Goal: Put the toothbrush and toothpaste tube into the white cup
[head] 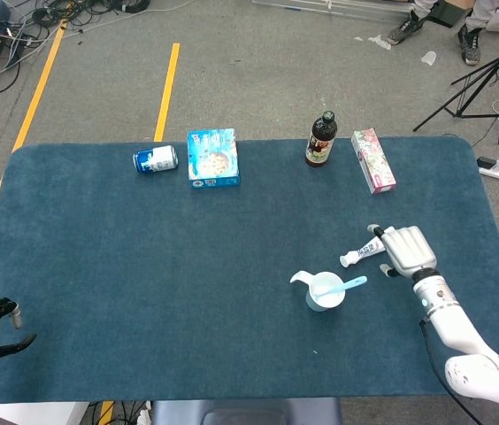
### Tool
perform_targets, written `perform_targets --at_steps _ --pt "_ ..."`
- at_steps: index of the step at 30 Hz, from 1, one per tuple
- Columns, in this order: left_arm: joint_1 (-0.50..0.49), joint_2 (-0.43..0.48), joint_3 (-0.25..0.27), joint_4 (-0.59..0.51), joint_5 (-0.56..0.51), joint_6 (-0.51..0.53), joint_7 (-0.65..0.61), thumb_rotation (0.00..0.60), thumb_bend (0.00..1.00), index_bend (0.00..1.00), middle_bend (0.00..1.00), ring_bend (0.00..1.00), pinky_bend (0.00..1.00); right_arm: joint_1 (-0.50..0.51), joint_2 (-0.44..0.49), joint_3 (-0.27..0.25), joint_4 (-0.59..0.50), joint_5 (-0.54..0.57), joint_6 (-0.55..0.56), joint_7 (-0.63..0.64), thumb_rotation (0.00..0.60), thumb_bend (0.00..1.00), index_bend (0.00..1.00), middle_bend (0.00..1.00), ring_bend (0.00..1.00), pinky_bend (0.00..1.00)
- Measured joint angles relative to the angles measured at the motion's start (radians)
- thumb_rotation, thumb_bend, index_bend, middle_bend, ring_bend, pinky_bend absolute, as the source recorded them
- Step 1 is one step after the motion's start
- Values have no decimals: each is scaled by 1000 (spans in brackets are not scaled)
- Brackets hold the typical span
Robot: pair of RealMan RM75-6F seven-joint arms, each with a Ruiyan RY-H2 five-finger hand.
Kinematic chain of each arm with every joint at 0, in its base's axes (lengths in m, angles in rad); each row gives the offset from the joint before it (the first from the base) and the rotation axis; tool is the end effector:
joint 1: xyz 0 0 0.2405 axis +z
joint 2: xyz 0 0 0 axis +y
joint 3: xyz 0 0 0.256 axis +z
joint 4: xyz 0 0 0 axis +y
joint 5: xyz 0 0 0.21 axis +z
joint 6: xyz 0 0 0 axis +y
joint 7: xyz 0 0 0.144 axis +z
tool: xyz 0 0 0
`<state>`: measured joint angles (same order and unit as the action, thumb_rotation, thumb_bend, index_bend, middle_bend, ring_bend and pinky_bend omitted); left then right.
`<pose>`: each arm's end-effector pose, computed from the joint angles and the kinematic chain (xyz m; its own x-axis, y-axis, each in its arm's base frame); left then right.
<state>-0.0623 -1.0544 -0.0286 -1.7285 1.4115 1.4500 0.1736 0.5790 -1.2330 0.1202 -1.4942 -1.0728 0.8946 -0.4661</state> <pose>-0.3118 0.1673 0.1656 0.4934 0.0857 0.8655 0.8622 0.0826 -0.4997 -0.2676 -0.3342 0.0854 0.6933 -0.2858 0.6615 -0.7180 -0.1962 0.6678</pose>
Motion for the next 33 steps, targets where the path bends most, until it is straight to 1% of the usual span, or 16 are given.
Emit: perform_targets --at_steps 6,12,16,18,19,21,22,24,25,27,28,31,33 --pt "0 1 -1 2 -4 -2 -2 600 2 659 544 437 408 65 -60 1 68 84 -55 -66 600 146 237 1000 1000 1000" --pt "0 3 -1 0 -5 -1 -4 600 2 659 544 437 409 105 -95 -8 107 149 -115 -85 600 148 262 1000 1000 1000" --pt "1 4 0 -2 -2 1 -4 600 2 659 544 437 408 116 -113 -17 128 160 -116 -88 600 147 291 996 1000 1000" --pt "1 4 0 -2 -2 1 -4 600 2 659 544 437 409 117 -119 -20 135 151 -110 -81 600 147 301 958 1000 1000" --pt "1 4 0 -2 -2 1 -5 600 2 659 544 437 409 116 -121 -21 138 144 -105 -76 600 147 307 920 996 1000" --pt "2 4 1 -3 -1 1 -5 600 2 659 544 437 409 114 -124 -24 143 122 -94 -63 600 146 317 841 955 1000" --pt "2 4 1 -3 0 2 -4 600 2 659 544 437 409 113 -124 -25 145 112 -89 -56 600 146 323 797 915 997" --pt "2 4 1 -3 0 2 -4 600 2 659 544 437 409 109 -121 -28 146 91 -75 -39 600 145 336 714 826 943" --pt "2 4 1 -3 0 2 -3 600 2 659 544 437 409 107 -118 -29 144 85 -70 -34 600 145 343 692 801 912" --pt "2 4 1 -3 0 1 -3 600 2 659 544 437 408 103 -107 -33 135 75 -63 -28 600 144 365 620 728 807" --pt "2 3 2 -3 0 1 -2 600 2 659 544 437 408 102 -101 -35 130 72 -61 -26 600 144 369 600 707 777" --pt "1 2 2 -2 -1 -1 0 600 2 659 544 437 408 96 -86 -41 117 60 -49 -23 600 143 376 509 610 635" --pt "1 2 2 -3 -1 -2 1 600 2 659 544 437 409 93 -78 -44 111 53 -39 -23 600 142 376 428 525 528"
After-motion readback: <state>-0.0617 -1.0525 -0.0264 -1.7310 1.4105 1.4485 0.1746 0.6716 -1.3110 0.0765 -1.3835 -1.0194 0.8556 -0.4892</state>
